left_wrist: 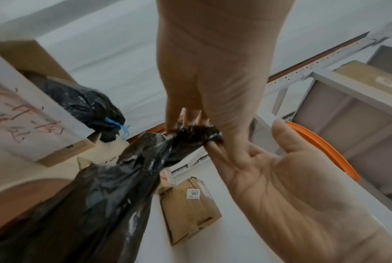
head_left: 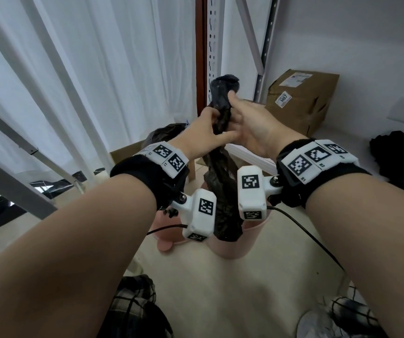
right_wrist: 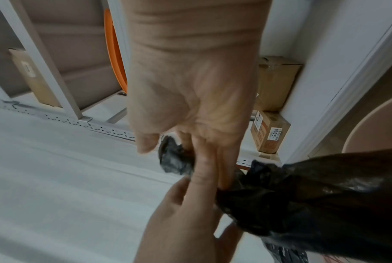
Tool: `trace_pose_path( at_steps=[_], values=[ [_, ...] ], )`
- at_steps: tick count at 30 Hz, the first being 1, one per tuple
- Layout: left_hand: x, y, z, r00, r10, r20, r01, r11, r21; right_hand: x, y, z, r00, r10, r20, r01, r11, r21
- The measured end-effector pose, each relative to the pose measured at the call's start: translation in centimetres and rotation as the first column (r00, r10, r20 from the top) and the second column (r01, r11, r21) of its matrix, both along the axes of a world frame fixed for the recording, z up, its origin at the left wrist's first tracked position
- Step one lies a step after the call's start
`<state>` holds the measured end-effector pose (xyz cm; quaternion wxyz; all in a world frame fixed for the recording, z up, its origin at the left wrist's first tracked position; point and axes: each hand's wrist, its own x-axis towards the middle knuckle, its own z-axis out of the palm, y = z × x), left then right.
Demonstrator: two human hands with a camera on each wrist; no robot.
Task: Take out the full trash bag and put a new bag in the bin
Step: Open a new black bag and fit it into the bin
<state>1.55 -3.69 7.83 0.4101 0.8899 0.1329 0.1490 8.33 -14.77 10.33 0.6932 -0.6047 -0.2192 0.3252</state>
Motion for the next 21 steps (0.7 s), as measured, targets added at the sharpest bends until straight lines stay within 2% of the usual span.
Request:
trace_pose_path(
  at_steps=[2,3,4,5,6,7,8,10,12,13,14,16,18,19,21],
  values=[
    [0.0,0.3,0.1,0.989,0.118,0.094,-0.119,0.993,0.005,0.2,0.0,-0.1,1.000,0.004,-0.006,-0.004,1.000,0.001],
    [0.2,0.9,0.0,0.979,0.161,0.126,-0.158,0.987,-0.028,0.4,-0.1,-0.4,0.997,-0.062,0.050,0.063,0.998,-0.022],
    [0.1,1.4,0.0,0.974,0.176,0.142,-0.160,0.980,-0.121,0.8,-0.2,-0.8,0.976,-0.152,0.154,0.163,0.985,-0.059],
    [0.0,1.6,-0.1,0.978,0.161,0.131,-0.124,0.959,-0.254,1.6,-0.4,-1.2,0.923,-0.231,0.308,0.274,0.956,-0.103],
    [-0.3,1.7,-0.1,0.988,0.109,0.110,-0.060,0.922,-0.383,2.3,-0.7,-1.6,0.851,-0.253,0.461,0.347,0.929,-0.131],
    [-0.5,1.9,-0.3,0.994,0.047,0.098,0.003,0.887,-0.462,2.8,-1.0,-1.9,0.806,-0.212,0.553,0.359,0.917,-0.172],
    [-0.7,1.9,-0.3,0.996,-0.015,0.089,0.058,0.860,-0.507,3.0,-1.4,-2.0,0.800,-0.135,0.584,0.324,0.917,-0.232],
    [-1.1,1.9,-0.2,0.989,-0.118,0.087,0.147,0.811,-0.567,3.2,-1.9,-2.3,0.846,0.008,0.533,0.196,0.925,-0.326],
    [-1.4,1.8,0.0,0.982,-0.164,0.091,0.185,0.763,-0.619,2.9,-2.3,-2.3,0.917,0.071,0.393,0.048,0.958,-0.284],
    [-1.4,1.8,0.1,0.986,-0.144,0.081,0.164,0.774,-0.611,2.5,-2.4,-2.2,0.942,0.081,0.325,0.000,0.970,-0.243],
    [-1.4,1.8,0.0,0.995,-0.088,0.057,0.105,0.827,-0.553,2.4,-2.5,-2.2,0.955,0.076,0.287,-0.020,0.980,-0.196],
    [-1.2,1.8,-0.2,0.993,0.113,0.026,-0.099,0.944,-0.316,2.3,-2.4,-2.1,0.956,0.009,0.293,0.036,0.989,-0.146],
    [-0.9,1.7,-0.3,0.949,0.294,0.116,-0.276,0.950,-0.147,2.4,-1.9,-1.9,0.932,-0.077,0.353,0.133,0.982,-0.135],
    [-0.7,1.6,-0.3,0.944,0.294,0.150,-0.272,0.950,-0.154,2.2,-1.7,-1.7,0.921,-0.097,0.377,0.159,0.978,-0.137],
    [-0.5,0.7,0.1,0.974,0.176,0.146,-0.130,0.951,-0.280,2.0,-1.3,-1.4,0.915,-0.073,0.397,0.140,0.980,-0.143]
  ],
)
